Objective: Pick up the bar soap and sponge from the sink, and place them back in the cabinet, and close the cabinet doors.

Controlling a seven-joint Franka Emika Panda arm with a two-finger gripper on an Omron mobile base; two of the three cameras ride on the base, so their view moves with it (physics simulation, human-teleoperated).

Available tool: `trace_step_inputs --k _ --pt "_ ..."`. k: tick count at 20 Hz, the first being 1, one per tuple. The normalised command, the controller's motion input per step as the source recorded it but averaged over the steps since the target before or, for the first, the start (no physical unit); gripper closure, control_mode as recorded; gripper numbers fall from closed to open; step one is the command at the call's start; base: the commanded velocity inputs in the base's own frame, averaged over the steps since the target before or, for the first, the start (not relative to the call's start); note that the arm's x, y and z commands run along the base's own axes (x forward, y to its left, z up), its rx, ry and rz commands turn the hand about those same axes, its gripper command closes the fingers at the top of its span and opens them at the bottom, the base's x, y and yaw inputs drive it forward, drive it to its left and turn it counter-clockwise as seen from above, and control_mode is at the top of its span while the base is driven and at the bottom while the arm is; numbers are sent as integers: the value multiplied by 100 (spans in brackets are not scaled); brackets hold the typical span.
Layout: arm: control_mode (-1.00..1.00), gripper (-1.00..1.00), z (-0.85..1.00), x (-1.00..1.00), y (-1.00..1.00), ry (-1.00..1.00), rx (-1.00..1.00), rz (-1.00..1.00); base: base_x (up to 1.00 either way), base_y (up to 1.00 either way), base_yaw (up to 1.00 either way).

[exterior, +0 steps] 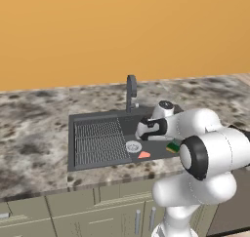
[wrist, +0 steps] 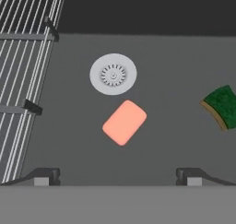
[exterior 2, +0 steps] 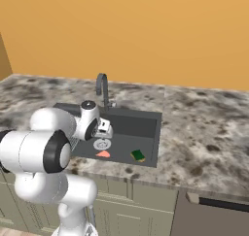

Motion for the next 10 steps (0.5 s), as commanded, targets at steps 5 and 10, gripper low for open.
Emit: trace_step_inputs --k 5,10 --pt "-100 -100 -24 9 0 0 3 0 0 0 0" --pt "-100 -100 -23 10 0 0 2 0 0 0 0"
